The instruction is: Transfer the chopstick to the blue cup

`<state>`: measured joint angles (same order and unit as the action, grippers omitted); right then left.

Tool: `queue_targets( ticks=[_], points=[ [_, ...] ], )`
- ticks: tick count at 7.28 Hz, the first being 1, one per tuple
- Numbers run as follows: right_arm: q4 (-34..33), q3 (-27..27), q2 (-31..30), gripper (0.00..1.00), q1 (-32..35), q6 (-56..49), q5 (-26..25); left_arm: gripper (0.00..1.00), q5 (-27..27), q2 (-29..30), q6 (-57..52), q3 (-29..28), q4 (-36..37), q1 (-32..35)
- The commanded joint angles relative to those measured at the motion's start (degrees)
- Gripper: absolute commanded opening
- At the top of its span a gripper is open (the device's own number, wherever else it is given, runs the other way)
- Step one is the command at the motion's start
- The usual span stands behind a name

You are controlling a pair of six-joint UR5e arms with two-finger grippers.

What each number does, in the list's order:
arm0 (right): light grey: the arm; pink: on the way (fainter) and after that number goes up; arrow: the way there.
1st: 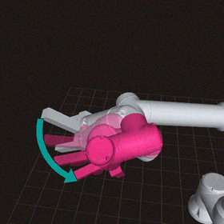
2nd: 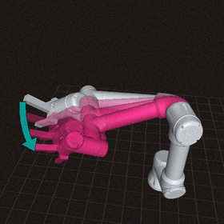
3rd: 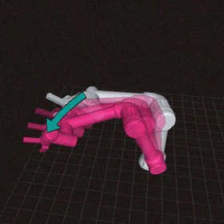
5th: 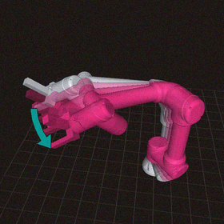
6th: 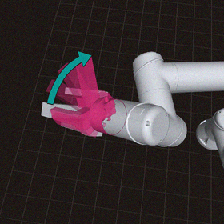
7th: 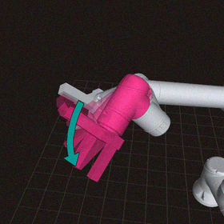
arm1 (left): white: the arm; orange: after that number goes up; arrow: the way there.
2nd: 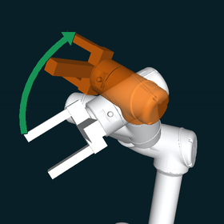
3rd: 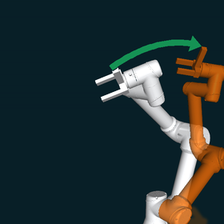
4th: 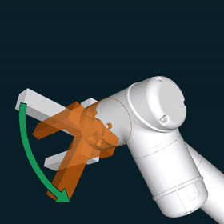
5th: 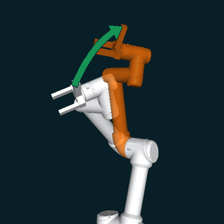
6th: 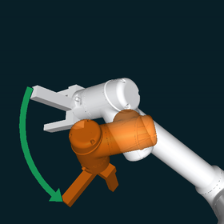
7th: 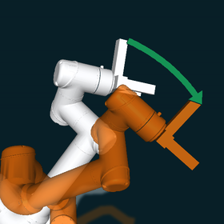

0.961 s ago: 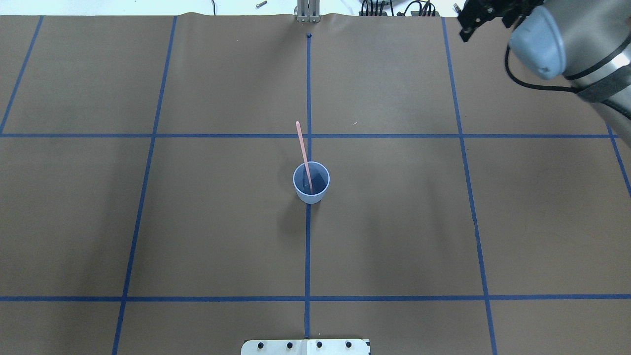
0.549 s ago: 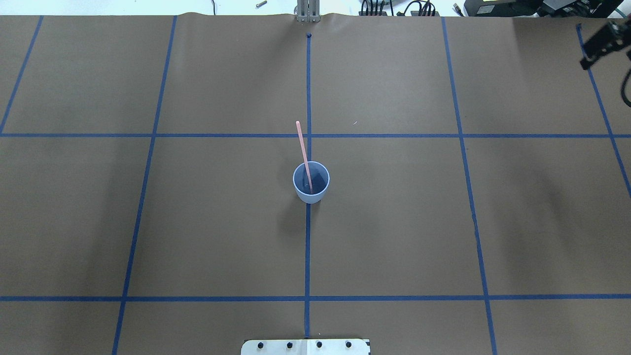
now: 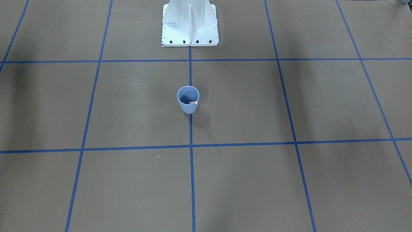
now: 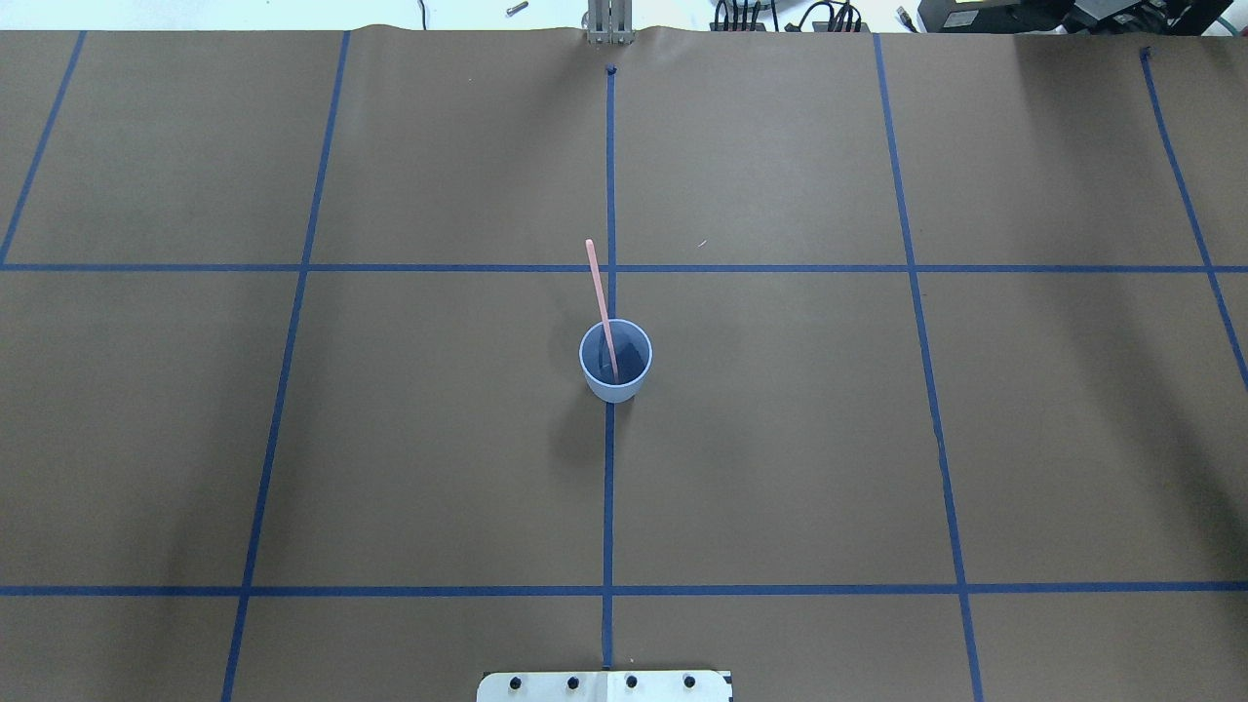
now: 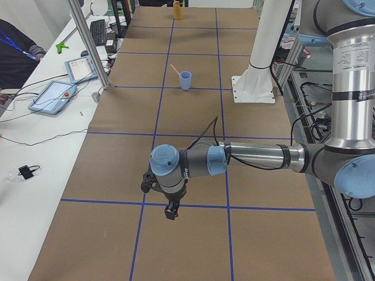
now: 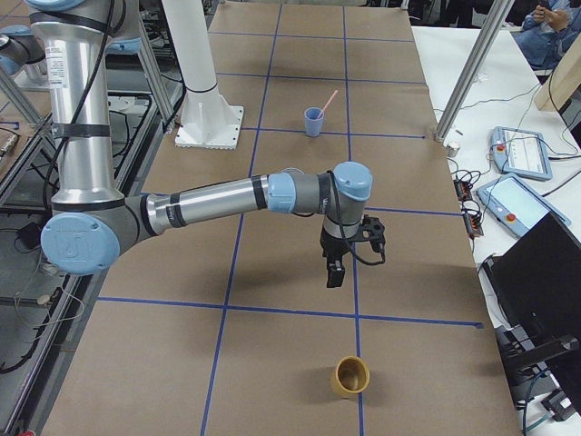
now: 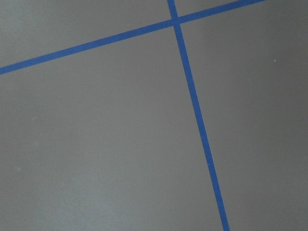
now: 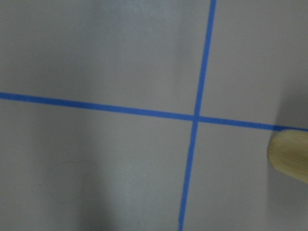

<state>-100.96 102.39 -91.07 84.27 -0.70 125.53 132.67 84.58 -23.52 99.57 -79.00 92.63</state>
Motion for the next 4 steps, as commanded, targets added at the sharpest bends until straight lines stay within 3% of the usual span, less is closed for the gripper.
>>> queue_targets(
  ticks=[1,4],
  points=[
    [8.46,-0.35,-7.60,1.00,0.81,-0.53,0.16,1.00,-0.13,-0.03,0.05,1.41,-0.19,-0.08],
    [10.08,-0.69,-9.57,1.00,1.51,-0.44,1.99,1.00,-0.13,-0.03,0.05,1.68,-0.19,-0.08]
  ],
)
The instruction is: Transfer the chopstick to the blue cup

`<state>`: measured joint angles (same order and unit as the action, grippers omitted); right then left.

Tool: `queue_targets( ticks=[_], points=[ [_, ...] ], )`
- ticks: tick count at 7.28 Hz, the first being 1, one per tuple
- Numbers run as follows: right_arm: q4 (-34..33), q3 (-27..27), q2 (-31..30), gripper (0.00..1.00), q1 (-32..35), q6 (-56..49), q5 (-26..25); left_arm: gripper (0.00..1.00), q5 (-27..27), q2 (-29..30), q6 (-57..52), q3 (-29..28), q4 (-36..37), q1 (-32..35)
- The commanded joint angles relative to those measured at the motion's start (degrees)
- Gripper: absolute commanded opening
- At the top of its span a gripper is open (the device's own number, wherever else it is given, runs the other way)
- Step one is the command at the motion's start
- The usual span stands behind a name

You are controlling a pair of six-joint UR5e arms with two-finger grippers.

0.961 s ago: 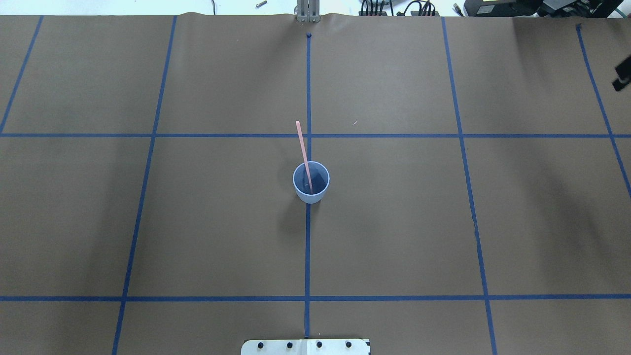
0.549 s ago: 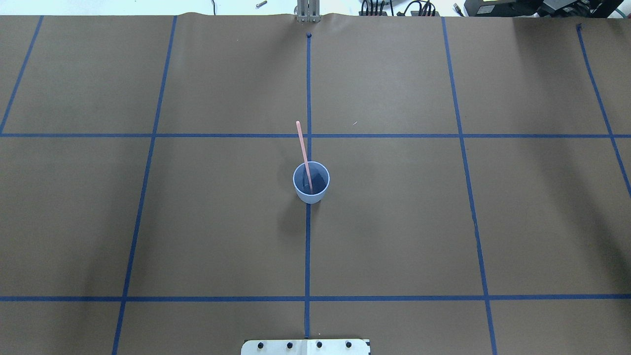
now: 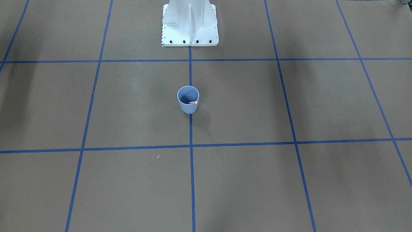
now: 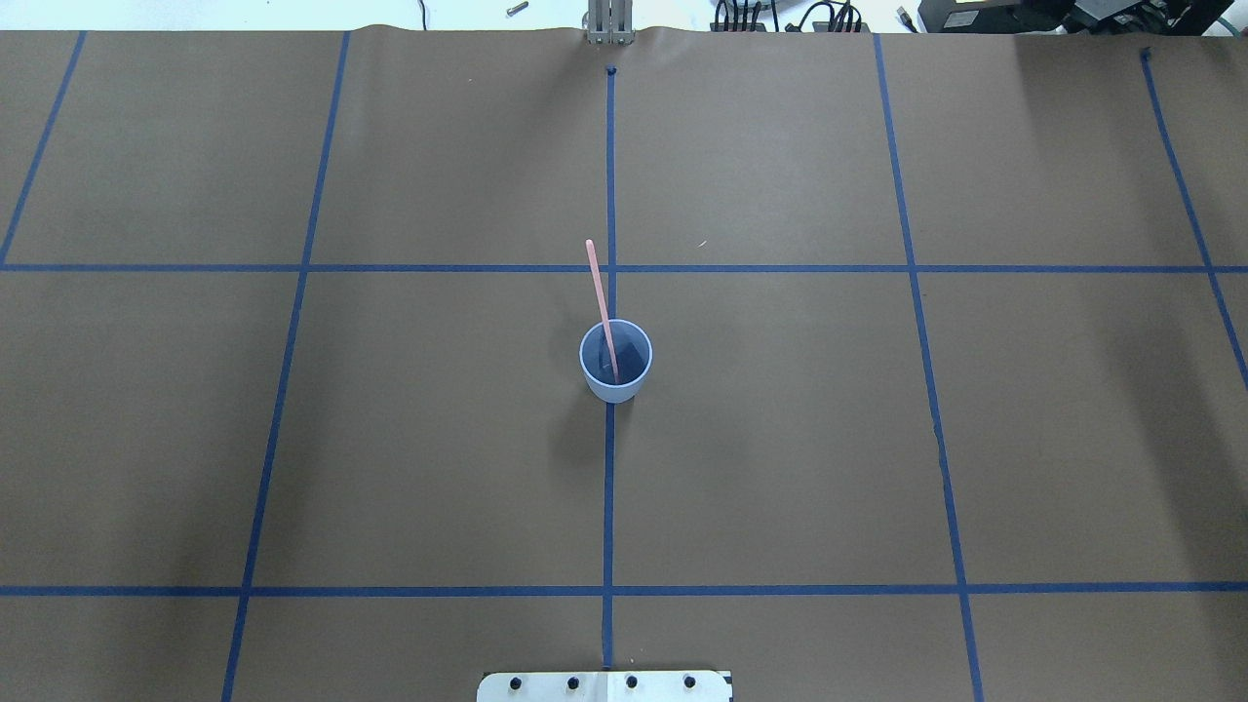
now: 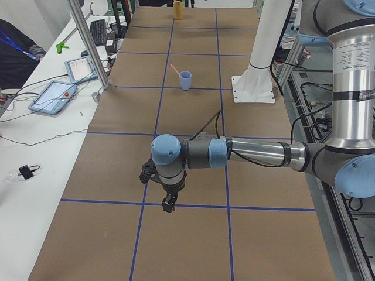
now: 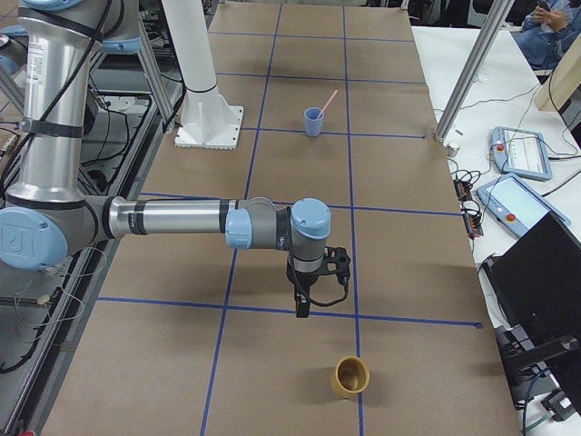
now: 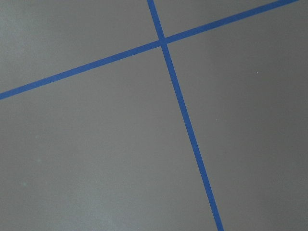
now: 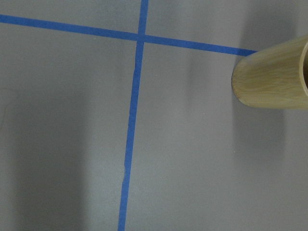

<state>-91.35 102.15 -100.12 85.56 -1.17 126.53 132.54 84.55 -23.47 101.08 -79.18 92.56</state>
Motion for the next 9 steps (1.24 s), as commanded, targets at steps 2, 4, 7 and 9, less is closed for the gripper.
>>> queue_targets(
  ticks=[2,4,7,9],
  points=[
    [0.48,-0.55,-0.51,1.00,0.13,0.11,0.83,1.00,-0.01,-0.09,-0.08,0.34,0.08,0.08],
    [0.48,-0.55,-0.51,1.00,0.13,0.20,0.83,1.00,-0.01,-0.09,-0.08,0.34,0.08,0.08],
    [0.48,-1.51,-0.43,1.00,0.13,0.29,0.83,1.00,-0.01,-0.26,0.00,0.34,0.08,0.17],
    [0.48,-1.51,-0.43,1.00,0.13,0.29,0.83,1.00,-0.01,-0.26,0.00,0.34,0.08,0.17]
  ],
)
